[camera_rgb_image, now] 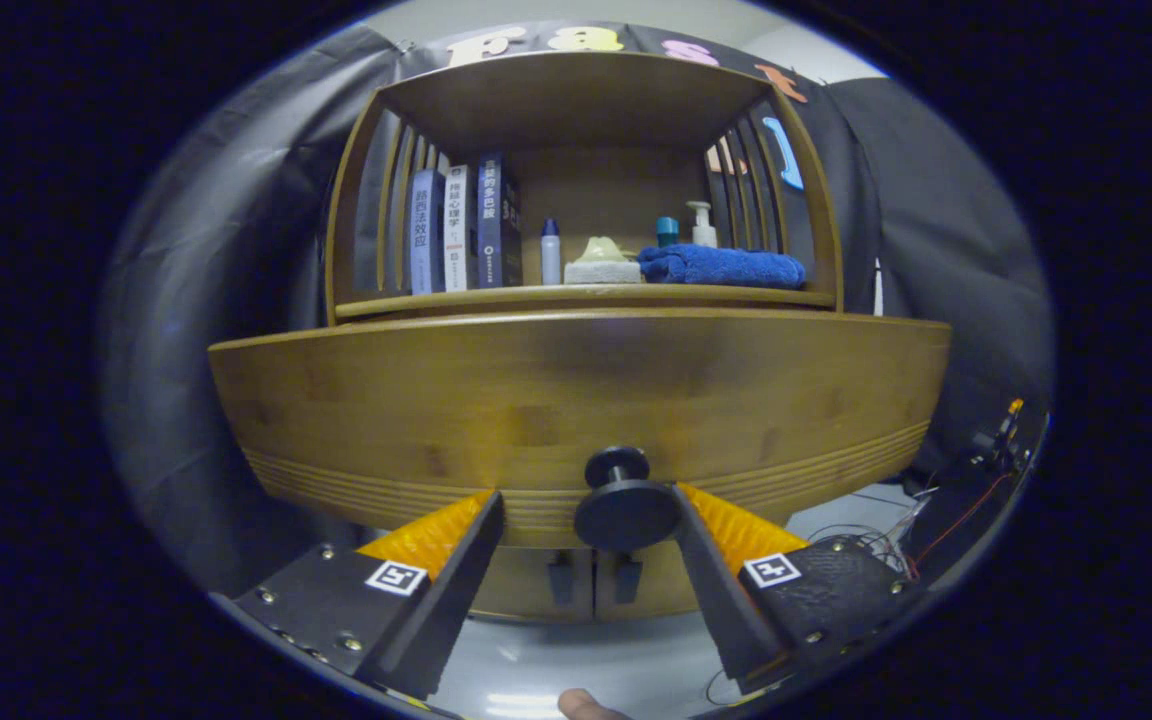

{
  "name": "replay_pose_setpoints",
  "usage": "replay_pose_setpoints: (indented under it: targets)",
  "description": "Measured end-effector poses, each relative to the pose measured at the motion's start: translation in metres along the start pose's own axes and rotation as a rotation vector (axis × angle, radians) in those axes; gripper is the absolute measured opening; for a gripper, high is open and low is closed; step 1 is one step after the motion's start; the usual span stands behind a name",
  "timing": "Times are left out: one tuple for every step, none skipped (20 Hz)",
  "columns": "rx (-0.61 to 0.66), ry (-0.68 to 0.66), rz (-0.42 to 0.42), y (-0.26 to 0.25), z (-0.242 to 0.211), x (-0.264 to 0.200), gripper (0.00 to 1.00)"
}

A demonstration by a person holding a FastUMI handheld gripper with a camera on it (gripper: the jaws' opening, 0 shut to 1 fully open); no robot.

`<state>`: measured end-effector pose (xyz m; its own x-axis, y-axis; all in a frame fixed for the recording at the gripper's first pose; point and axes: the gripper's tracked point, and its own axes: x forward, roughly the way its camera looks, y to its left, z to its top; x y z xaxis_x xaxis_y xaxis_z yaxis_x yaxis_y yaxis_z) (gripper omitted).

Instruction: Pull open the drawer, take out the items inside it, and place them on the countertop above the cabinet.

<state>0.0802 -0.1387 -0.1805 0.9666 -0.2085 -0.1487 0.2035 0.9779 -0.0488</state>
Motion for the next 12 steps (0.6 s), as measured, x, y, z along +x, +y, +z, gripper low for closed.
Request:
replay_pose_setpoints:
  targets:
    - [-0.015, 0.0, -0.007, 0.001, 0.0, 0.005, 0.99]
    - [-0.02, -0.005, -0.016, 0.003, 0.004, 0.013, 0.99]
    - [-0.013, -0.004, -0.026, 0.006, 0.004, 0.019, 0.99]
    - [-0.006, -0.014, -0.031, 0.01, 0.009, 0.025, 0.99]
    - [-0.007, -0.011, -0.031, 0.012, 0.01, 0.033, 0.99]
    - [0.004, -0.012, -0.031, 0.016, 0.009, 0.037, 0.99]
    - [0.01, -0.011, -0.031, 0.02, 0.009, 0.045, 0.99]
    - [0.02, -0.014, -0.03, 0.021, 0.01, 0.051, 0.99]
    - [0.037, -0.018, -0.026, 0.022, 0.01, 0.056, 0.99]
    - [0.052, -0.027, -0.019, 0.024, 0.01, 0.062, 0.99]
    - [0.065, -0.049, -0.016, 0.023, 0.012, 0.067, 0.99]
    - [0.064, -0.072, -0.015, 0.023, 0.013, 0.073, 0.99]
